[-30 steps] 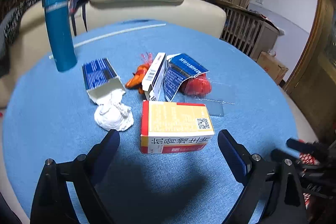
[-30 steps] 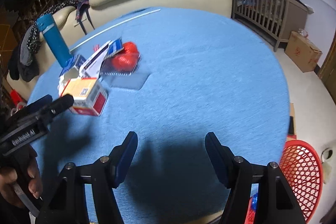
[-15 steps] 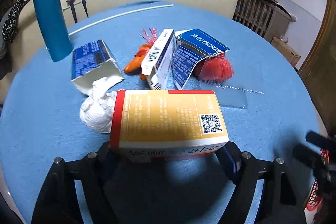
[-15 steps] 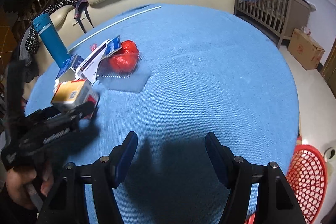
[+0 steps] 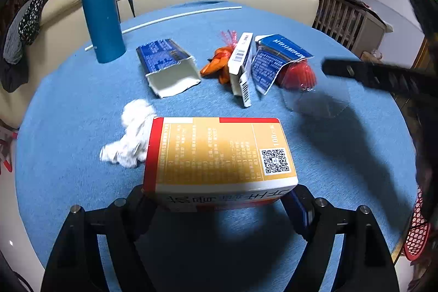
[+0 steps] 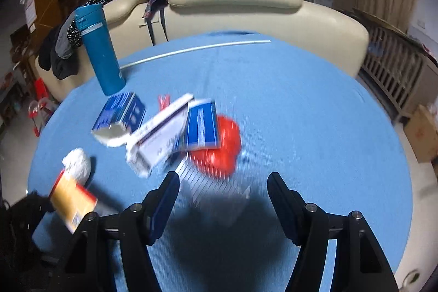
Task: Collect trash
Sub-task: 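Grasp the clear plastic tray with the right gripper while the left holds the box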
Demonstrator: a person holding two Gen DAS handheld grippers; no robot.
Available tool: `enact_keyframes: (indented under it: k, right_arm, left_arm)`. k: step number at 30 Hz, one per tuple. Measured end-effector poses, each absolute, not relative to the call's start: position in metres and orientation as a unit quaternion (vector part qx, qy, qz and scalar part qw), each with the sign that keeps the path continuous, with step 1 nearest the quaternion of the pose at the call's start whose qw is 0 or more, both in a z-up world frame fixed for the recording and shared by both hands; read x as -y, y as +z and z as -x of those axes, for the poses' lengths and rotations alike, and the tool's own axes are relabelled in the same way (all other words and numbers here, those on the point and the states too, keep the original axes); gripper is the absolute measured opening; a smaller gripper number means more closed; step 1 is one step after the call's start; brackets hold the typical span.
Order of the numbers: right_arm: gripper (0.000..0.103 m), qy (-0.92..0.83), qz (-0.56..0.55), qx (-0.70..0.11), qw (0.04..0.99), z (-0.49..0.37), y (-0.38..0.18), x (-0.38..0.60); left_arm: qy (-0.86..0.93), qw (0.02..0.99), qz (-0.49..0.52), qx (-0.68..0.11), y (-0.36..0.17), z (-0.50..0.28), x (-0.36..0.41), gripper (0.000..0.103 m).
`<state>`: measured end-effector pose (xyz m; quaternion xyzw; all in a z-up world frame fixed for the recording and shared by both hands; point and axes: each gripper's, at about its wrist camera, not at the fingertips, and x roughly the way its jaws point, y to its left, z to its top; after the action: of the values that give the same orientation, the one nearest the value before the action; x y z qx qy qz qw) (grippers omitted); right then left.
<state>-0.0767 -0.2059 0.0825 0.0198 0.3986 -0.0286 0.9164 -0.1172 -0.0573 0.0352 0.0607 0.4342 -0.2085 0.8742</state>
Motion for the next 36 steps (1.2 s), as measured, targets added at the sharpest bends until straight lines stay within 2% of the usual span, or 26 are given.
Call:
enact_keyframes:
  k: [3, 4, 6, 11, 16, 18, 23, 24, 25, 28, 36]
  right_arm:
    - [0.071, -0.025, -0.054, -0.440, 0.896, 0.059, 0.064, 0.215]
    - [0.077, -0.013, -0.080, -0.448, 0.890, 0.061, 0.060, 0.216]
    - [0.077, 0.037, -0.127, -0.447, 0.885, 0.078, 0.060, 0.208]
    - [0.076, 0.069, -0.108, -0.429, 0.894, 0.128, 0.067, 0.184]
    - [0.076, 0.022, -0.113, -0.431, 0.895, 0.125, 0.065, 0.196]
    - [0.076, 0.015, -0.088, -0.422, 0.902, 0.119, 0.073, 0.189]
    - [0.076, 0.018, 0.069, -0.406, 0.911, 0.099, 0.064, 0.138]
    - [0.072, 0.013, 0.081, -0.414, 0.907, 0.092, 0.056, 0.134]
    - [0.039, 0.012, 0.074, -0.431, 0.899, 0.085, 0.045, 0.135]
    - [0.041, 0.012, 0.038, -0.438, 0.898, 0.087, 0.044, 0.144]
    - [0.041, -0.013, -0.028, -0.388, 0.921, 0.138, 0.082, 0.169]
  left_arm:
    - [-0.204, 0.874, -0.052, -0.438, 0.034, 0.114, 0.054, 0.082]
    - [-0.201, 0.875, -0.051, -0.436, 0.034, 0.113, 0.052, 0.082]
    - [-0.196, 0.879, -0.048, -0.431, 0.037, 0.112, 0.047, 0.082]
    - [-0.186, 0.885, -0.049, -0.423, 0.041, 0.119, 0.033, 0.082]
    - [-0.175, 0.890, -0.042, -0.418, 0.045, 0.128, 0.020, 0.082]
    - [-0.173, 0.892, -0.040, -0.416, 0.047, 0.131, 0.016, 0.082]
    - [-0.171, 0.893, -0.041, -0.413, 0.050, 0.134, 0.014, 0.082]
    - [-0.171, 0.894, -0.041, -0.413, 0.051, 0.135, 0.014, 0.082]
    - [-0.173, 0.894, -0.043, -0.411, 0.053, 0.136, 0.015, 0.082]
    - [-0.172, 0.896, -0.046, -0.406, 0.056, 0.140, 0.015, 0.082]
    - [-0.183, 0.898, -0.052, -0.396, 0.064, 0.155, 0.028, 0.082]
